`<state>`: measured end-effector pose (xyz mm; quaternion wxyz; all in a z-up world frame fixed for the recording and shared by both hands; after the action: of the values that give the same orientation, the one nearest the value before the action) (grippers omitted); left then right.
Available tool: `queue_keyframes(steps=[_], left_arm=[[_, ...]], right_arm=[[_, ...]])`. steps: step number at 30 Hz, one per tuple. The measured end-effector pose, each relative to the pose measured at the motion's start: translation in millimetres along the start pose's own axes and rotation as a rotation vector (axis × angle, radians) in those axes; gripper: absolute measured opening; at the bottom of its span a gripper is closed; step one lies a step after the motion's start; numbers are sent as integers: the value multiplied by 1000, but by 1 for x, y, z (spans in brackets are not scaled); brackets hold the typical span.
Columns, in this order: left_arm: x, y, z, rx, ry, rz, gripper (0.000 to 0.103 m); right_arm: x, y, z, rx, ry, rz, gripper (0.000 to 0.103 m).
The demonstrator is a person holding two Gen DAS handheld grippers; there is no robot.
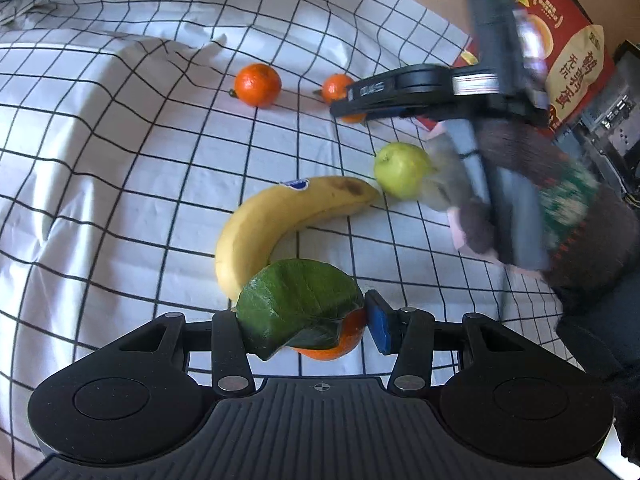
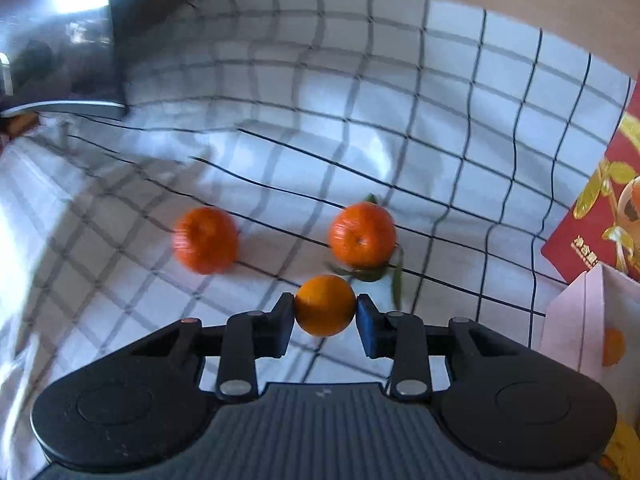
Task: Organize fruits
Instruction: 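Grasp a tangerine with the right gripper while the left holds the leafy tangerine, then carry both held tangerines over the pink box with both grippers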
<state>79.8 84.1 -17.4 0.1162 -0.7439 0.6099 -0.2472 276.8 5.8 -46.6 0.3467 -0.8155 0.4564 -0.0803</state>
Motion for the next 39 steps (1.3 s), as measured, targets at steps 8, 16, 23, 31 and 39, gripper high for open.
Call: queue_keyframes(steps=[8,16,23,31,39], left_arm=[[36,2,9,-23,37,81,51],[91,25,26,-103,103,204,51],[147,50,34,-160,173,354,51],[204,20,5,-57,269,438,51],[217,-70,-36,179,281,380,51]], right_arm=[[-43,41,-90,115,-116,-134,33],[-7,116,-161,123,-18,-63,33],[38,172,-213,134,105,66,33],[77,190,-278,255,232,156,33],[102,155,-319,397,278,156,33]])
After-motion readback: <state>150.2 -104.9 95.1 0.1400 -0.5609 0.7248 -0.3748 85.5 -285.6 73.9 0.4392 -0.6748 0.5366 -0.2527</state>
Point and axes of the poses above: each gripper's, at about its wrist camera, not at the fingertips, and z roughly the way its jaws point, x to its right, y to its underside, the point moved 8 cm from there along z, roughly the way its jaws point, and after that the axes turned 12 degrees about -y, right-handed, at the moved point
